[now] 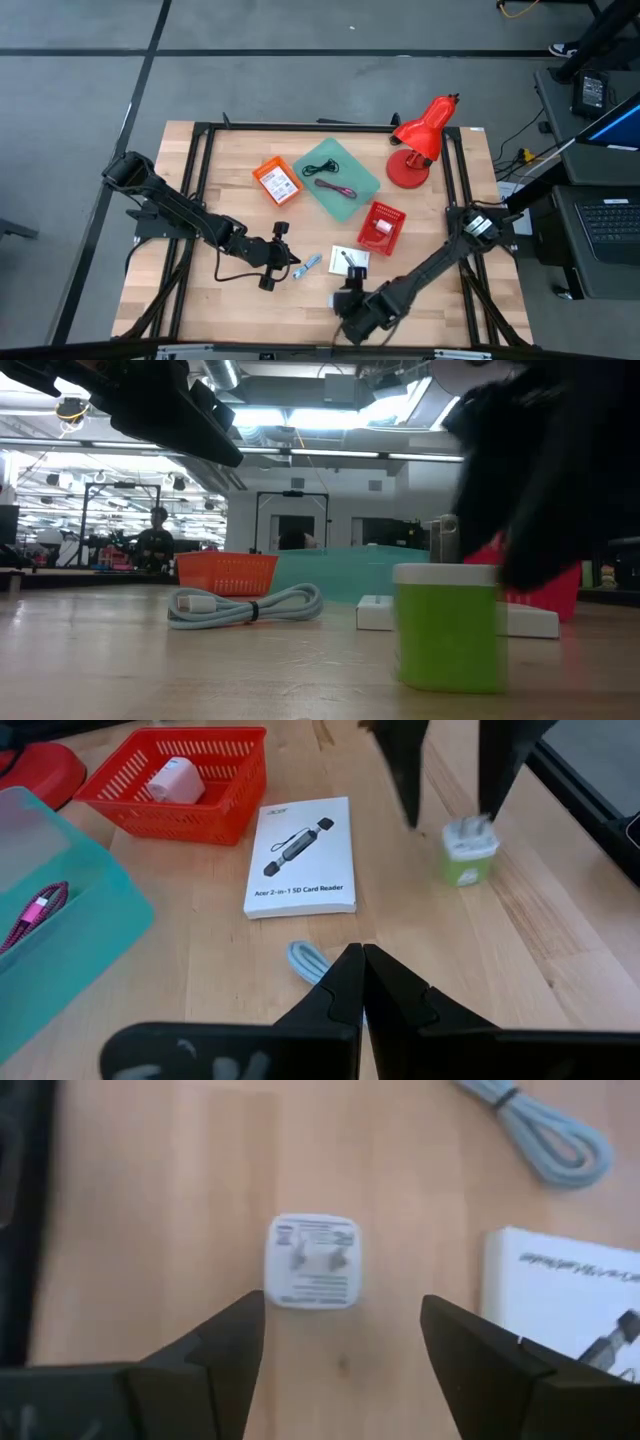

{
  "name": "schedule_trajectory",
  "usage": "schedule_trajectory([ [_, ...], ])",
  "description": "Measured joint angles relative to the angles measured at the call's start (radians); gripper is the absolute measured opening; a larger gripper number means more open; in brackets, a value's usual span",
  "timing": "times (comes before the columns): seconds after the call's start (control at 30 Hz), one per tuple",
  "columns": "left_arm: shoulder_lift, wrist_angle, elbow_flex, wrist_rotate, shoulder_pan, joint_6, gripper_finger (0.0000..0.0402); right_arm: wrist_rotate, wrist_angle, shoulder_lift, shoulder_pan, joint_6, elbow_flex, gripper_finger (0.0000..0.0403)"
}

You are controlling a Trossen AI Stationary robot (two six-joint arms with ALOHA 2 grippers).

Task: Pick and place items into bin
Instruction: Put the green charger adapter into the red bin

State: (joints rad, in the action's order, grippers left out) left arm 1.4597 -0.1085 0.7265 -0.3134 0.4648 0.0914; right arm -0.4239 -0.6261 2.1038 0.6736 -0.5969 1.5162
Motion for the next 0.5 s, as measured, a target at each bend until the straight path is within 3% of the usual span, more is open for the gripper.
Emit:
schedule_trajectory([
  [0.5,0.000,0.000,0.000,0.000,0.000,-0.020,0.0003,0.114,0.088,0.004,-0.094,0.063,0.000,0.0249],
])
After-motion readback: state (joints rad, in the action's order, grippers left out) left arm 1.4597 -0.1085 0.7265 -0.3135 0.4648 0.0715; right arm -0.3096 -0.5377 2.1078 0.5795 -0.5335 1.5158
